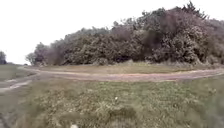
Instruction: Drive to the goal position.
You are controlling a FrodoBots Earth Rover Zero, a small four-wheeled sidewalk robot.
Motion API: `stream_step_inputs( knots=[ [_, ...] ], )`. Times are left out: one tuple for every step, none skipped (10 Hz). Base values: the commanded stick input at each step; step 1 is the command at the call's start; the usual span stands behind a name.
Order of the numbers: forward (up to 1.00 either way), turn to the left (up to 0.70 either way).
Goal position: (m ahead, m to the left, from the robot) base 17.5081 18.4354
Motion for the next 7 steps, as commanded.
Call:
stream_step_inputs(
  knots=[
    [0.7,0.25],
    [0.7,0.14],
    [0.7,0.03],
    [0.7,0.02],
    [0.7,0.0],
    [0.7,0.0],
    [0.7,0.0]
  ],
)
